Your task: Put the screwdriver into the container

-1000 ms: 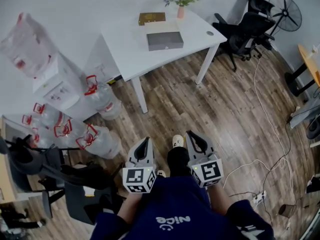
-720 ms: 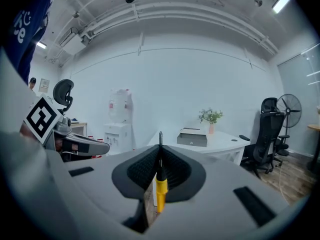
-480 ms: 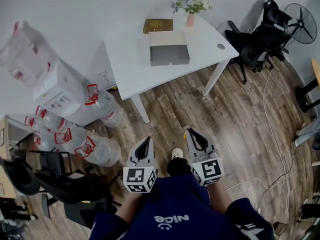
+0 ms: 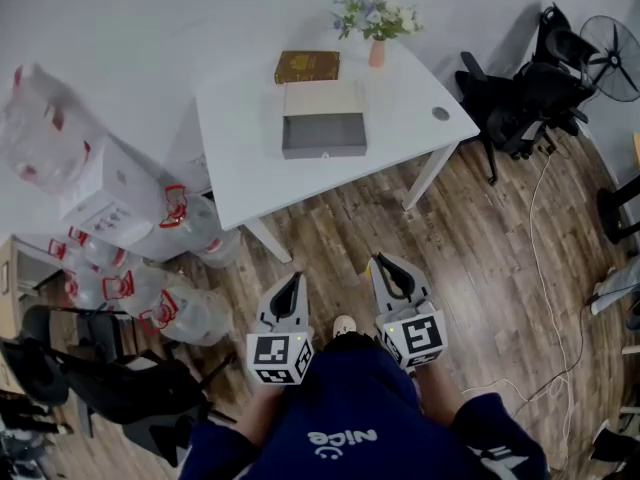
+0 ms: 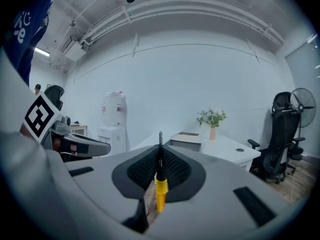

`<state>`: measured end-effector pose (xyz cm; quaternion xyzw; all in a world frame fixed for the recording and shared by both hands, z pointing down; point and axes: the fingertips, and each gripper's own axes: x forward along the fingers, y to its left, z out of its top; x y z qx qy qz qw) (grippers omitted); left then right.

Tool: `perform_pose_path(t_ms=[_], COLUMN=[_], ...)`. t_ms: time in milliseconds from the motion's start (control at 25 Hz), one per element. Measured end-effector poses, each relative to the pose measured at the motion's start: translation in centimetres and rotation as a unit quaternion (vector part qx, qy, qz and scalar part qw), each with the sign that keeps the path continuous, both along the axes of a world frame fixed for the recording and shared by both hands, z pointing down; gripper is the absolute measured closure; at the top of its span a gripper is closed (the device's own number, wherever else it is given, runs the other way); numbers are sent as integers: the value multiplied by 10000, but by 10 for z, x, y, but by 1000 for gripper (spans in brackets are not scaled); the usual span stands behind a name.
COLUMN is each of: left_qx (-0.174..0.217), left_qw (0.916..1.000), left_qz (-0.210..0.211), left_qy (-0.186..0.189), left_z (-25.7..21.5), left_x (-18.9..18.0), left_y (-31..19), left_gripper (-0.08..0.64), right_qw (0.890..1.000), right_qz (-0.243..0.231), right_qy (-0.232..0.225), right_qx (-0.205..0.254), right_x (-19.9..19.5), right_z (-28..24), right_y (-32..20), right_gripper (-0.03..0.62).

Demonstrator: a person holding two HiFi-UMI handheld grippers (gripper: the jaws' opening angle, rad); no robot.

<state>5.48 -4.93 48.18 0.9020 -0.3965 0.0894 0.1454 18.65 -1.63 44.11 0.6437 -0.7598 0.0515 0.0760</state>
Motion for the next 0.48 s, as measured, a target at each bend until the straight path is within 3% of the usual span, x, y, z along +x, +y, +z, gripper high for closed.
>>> perform_pose_path(t_ms=[240,360,480], left_qx=[-45,-70,-70], left_qw=[10000,9999,10000], left_qz=[11,-6,9], left_qy=[-76,-79,-50], left_z=[2,2,2], left_x=[22,25,27], left_y=[-16,-31,-47], left_gripper=[543,543,543], right_qw=[9998,9999,9996], right_qz=[66,62,20], right_qy=[103,96,267], right_qx=[-167,31,-46], right_x=[34,42,42], right_z=[-2,-4,-8], right_y=[-22,-38,-55], right_gripper=[555,555,555])
